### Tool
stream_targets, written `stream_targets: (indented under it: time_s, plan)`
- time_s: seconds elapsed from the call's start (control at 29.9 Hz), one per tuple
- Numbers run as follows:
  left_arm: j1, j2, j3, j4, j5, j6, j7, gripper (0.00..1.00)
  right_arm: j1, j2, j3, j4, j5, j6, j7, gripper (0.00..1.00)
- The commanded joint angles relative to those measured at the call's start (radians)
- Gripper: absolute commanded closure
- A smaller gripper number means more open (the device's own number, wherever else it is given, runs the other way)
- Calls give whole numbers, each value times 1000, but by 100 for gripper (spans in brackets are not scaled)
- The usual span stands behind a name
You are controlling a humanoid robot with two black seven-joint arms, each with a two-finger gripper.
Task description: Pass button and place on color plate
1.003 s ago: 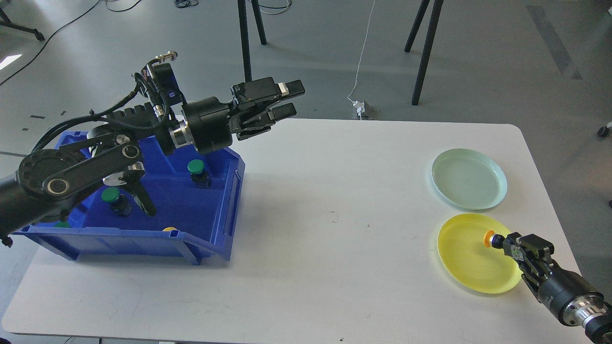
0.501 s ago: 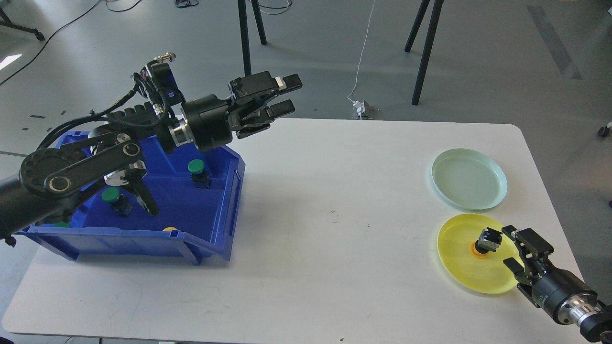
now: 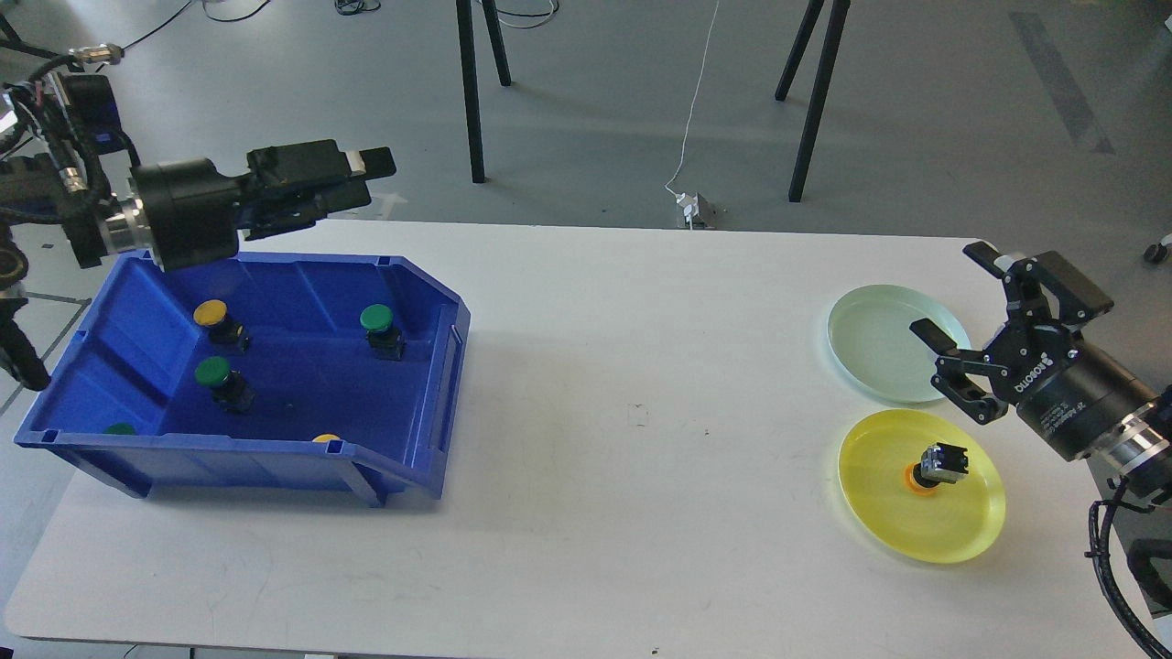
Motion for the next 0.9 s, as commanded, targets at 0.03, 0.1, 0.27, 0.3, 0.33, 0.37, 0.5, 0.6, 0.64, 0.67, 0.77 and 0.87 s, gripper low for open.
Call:
stream_targets:
  time_s: [0.03, 0.1, 0.27, 0.3, 0.33, 0.37, 0.5, 0.6, 0.64, 0.67, 0.77, 0.87]
  plan:
    - [1, 64, 11, 18, 366, 0, 0, 16, 63, 32, 22, -19, 50, 42, -11, 2]
    - [7, 58, 16, 39, 515, 0, 0, 16, 77, 38, 15, -22, 50, 40, -11, 2]
    - [61, 18, 48, 139, 717, 0, 0, 21, 76, 60, 9, -29, 50, 42, -11, 2]
    - [62, -5, 59, 168, 729, 0, 0, 22, 73, 60, 9, -32, 50, 43, -11, 2]
    - [62, -34, 67, 204, 741, 0, 0, 22, 70, 60, 9, -37, 52, 46, -11, 2]
    - [64, -59, 73, 237, 751, 0, 0, 22, 68, 60, 9, -40, 50, 48, -11, 2]
    - [65, -157, 111, 393, 772, 0, 0, 22, 64, 60, 9, -40, 52, 51, -11, 2]
    - [64, -215, 148, 475, 772, 0, 0, 22, 64, 60, 9, -40, 52, 50, -10, 2]
    - [64, -225, 153, 490, 772, 0, 0, 22, 62, 60, 9, -40, 52, 51, -11, 2]
    - [64, -234, 159, 502, 772, 0, 0, 21, 62, 60, 9, -40, 52, 50, -10, 2]
    - [65, -249, 180, 512, 772, 0, 0, 21, 53, 60, 9, -40, 52, 50, -10, 2]
    - [68, -258, 200, 521, 771, 0, 0, 21, 45, 60, 9, -40, 52, 50, -10, 2]
